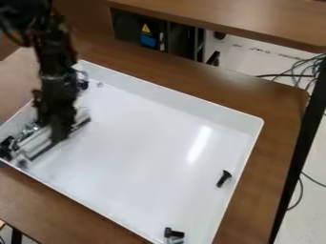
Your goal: Sweep into pile
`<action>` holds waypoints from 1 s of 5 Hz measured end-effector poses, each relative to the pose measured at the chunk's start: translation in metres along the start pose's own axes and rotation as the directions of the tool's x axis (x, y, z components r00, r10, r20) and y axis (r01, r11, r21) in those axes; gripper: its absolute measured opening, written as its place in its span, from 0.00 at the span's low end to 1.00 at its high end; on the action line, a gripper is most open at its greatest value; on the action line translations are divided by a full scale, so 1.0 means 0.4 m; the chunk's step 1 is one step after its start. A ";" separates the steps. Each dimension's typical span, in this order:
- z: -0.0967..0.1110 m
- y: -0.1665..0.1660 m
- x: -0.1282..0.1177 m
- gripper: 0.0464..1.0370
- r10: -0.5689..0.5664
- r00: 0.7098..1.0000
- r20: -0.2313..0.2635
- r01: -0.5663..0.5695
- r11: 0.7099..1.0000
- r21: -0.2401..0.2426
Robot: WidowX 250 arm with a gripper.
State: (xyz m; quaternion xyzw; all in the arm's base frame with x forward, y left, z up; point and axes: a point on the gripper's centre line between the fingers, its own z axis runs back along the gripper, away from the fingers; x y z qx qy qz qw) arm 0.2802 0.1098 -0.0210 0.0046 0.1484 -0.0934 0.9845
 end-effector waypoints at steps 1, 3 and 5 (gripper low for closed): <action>0.032 -0.109 0.047 0.31 -0.046 0.999 -0.009 0.046 0.999 0.006; -0.024 -0.236 0.127 0.45 -0.163 0.986 -0.045 0.163 0.987 -0.005; -0.023 -0.232 0.130 0.97 -0.136 0.991 0.017 0.135 0.991 0.023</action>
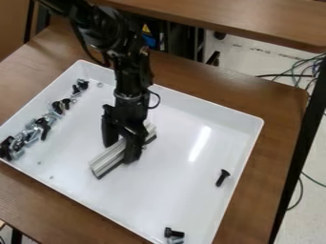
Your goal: Sweep into pile
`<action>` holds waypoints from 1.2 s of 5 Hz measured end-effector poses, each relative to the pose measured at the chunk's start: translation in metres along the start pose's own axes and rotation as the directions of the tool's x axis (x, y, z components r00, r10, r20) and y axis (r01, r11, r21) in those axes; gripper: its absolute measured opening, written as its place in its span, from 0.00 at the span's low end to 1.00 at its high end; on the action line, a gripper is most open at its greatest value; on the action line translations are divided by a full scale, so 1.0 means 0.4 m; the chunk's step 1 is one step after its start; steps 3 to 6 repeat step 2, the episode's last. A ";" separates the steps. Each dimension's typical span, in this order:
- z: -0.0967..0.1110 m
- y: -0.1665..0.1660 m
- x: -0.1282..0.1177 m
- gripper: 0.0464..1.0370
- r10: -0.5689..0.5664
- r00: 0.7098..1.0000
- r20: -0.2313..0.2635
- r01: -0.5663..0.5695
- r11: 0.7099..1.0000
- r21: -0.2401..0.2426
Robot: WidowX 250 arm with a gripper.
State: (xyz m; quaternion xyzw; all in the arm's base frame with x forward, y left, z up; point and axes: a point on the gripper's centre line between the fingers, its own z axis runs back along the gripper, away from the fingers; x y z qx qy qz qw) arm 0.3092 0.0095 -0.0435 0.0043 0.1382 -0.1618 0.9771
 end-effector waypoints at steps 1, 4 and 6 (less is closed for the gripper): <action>0.057 0.002 -0.015 0.97 0.025 0.999 0.031 -0.026 1.000 0.008; 0.122 0.018 -0.047 0.96 0.077 0.996 0.045 -0.076 0.997 -0.028; 0.122 0.018 -0.047 0.96 0.077 0.996 0.045 -0.076 0.997 -0.028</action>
